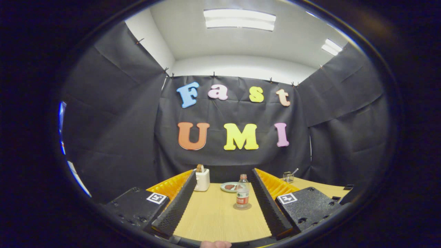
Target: Take the bottle from table, then pour the juice into the cup, finally place the bottle on the coaster
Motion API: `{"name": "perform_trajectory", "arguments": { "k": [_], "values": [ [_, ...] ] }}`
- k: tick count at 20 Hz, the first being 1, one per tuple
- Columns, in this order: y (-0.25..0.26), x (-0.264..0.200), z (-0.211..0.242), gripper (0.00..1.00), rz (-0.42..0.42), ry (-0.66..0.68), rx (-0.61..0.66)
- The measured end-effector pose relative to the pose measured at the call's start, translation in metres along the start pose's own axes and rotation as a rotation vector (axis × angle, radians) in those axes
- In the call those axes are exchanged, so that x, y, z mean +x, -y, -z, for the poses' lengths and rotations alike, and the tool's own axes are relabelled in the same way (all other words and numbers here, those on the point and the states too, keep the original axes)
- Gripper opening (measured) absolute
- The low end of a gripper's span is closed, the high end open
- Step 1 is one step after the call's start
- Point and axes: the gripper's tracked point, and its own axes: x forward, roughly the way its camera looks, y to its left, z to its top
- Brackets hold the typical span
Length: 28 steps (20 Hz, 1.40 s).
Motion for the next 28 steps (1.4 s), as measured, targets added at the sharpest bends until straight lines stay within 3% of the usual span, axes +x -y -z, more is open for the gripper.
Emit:
{"name": "perform_trajectory", "arguments": {
  "k": [11,28],
  "values": [
    [0.017,-0.001,0.001,1.00,0.048,0.003,0.036],
    [0.012,0.005,0.011,1.00,0.023,-0.023,0.068]
  ]
}}
